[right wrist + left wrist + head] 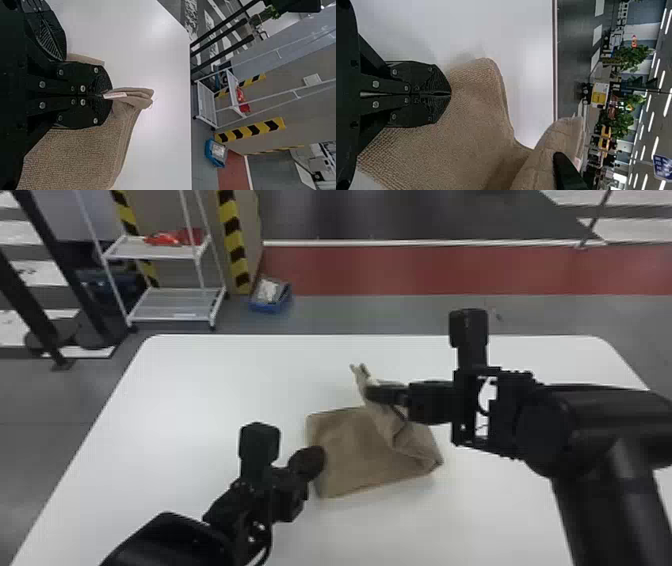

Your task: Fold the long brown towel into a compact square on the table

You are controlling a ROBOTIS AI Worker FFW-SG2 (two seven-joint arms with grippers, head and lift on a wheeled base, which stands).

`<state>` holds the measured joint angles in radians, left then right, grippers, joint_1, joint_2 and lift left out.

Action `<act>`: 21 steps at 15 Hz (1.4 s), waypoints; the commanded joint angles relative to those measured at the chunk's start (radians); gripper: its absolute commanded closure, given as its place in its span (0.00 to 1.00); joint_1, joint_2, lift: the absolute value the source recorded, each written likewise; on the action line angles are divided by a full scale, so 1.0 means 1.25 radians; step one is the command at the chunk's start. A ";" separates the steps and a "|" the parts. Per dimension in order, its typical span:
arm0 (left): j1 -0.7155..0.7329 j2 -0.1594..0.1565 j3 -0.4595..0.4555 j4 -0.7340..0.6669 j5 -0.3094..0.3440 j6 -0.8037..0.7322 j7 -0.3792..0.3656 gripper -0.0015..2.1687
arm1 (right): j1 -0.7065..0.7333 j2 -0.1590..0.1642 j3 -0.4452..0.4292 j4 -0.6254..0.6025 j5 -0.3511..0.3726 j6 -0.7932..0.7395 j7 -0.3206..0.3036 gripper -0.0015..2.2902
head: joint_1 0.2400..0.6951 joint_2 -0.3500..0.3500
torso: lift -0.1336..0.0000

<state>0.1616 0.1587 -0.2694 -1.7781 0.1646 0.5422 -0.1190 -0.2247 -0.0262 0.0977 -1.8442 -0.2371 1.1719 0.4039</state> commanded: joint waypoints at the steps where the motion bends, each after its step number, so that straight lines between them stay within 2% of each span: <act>1: 0.000 -0.002 -0.008 0.000 0.001 0.000 0.002 0.87 | 0.003 0.012 0.030 0.040 0.006 -0.015 0.000 0.54 | 1.00 0.55 | 0.14; 9: 0.011 -0.002 -0.008 0.000 0.002 -0.002 0.004 0.87 | 0.010 0.016 0.111 0.079 0.026 -0.054 -0.034 0.53 | 1.00 0.62 | 0.14; 10: 0.011 -0.002 -0.008 0.000 0.002 -0.005 0.003 0.87 | 0.012 0.016 0.113 0.081 0.025 -0.054 -0.036 0.40 | 1.00 0.63 | 0.14; 12: 0.011 -0.002 -0.008 0.000 0.002 -0.005 0.003 0.87 | 0.020 0.015 0.111 0.081 0.025 -0.054 -0.040 0.25 | 1.00 0.63 | 0.14; 13: 0.011 -0.002 -0.007 0.000 0.002 -0.002 0.003 0.87 | 0.031 0.015 0.108 0.073 0.022 -0.054 -0.040 0.05 | 1.00 0.63 | 0.14; 14: 0.009 -0.002 -0.007 0.004 0.002 -0.002 0.003 0.87 | 0.042 0.014 0.102 0.053 0.011 -0.054 -0.040 0.00 | 1.00 0.63 | 0.14; 17: 0.006 -0.002 -0.004 0.008 0.002 -0.005 0.003 0.87 | 0.104 0.011 0.047 -0.076 -0.009 -0.050 -0.045 0.03 | 1.00 0.63 | 0.14; 19: 0.006 -0.002 -0.002 0.008 0.005 -0.005 0.003 0.87 | 0.158 0.000 -0.008 -0.158 -0.009 -0.050 -0.062 0.03 | 1.00 0.61 | 0.14; 21: 0.006 -0.002 0.002 0.008 0.008 -0.012 0.003 0.87 | 0.218 -0.006 -0.076 -0.218 -0.014 -0.050 -0.042 0.07 | 1.00 0.56 | 0.14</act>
<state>0.1688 0.1565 -0.2698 -1.7683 0.1711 0.5334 -0.1151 -0.0006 -0.0283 0.0572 -2.0686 -0.2514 1.1107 0.3417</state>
